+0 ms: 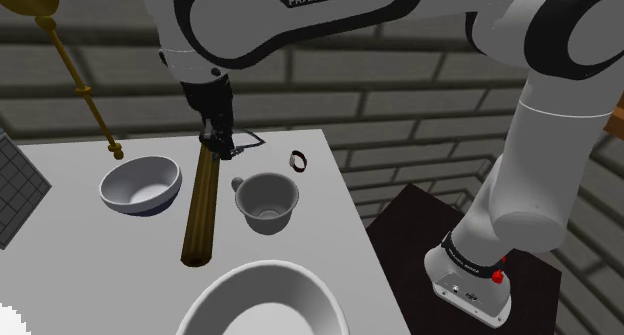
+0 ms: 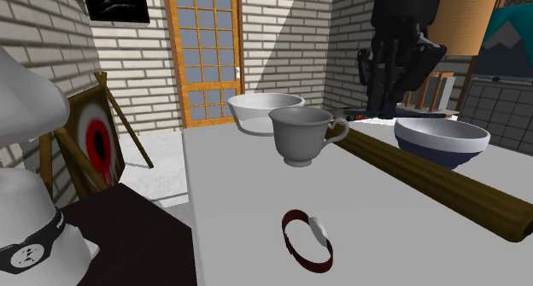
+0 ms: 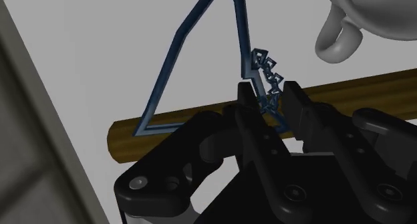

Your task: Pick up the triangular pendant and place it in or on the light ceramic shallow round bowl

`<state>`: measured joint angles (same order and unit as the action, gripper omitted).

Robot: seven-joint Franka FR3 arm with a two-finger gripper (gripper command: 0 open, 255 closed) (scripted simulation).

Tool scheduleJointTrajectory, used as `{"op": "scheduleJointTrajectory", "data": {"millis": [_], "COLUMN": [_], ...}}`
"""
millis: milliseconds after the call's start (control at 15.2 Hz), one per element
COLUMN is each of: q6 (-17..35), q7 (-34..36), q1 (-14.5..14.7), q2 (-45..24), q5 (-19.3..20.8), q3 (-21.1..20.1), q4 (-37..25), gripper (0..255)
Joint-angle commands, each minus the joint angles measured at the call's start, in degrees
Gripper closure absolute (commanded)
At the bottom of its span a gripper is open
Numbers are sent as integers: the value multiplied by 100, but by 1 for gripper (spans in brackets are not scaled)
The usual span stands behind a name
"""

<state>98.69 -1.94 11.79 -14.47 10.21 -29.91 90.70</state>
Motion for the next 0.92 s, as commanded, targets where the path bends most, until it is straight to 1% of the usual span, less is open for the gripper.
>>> {"op": "scheduleJointTrajectory", "data": {"millis": [0,330,396,858], "q6": [-139,-530,-537,-413], "q7": [-31,-54,-55,634], "q1": [-8,26,27,361], "q2": [36,18,19,605], "q5": [-20,-19,-19,-324], "q3": [-2,-15,-15,-342], "q4": [-107,-515,-522,167], "gripper": [255,255,255,255]}}
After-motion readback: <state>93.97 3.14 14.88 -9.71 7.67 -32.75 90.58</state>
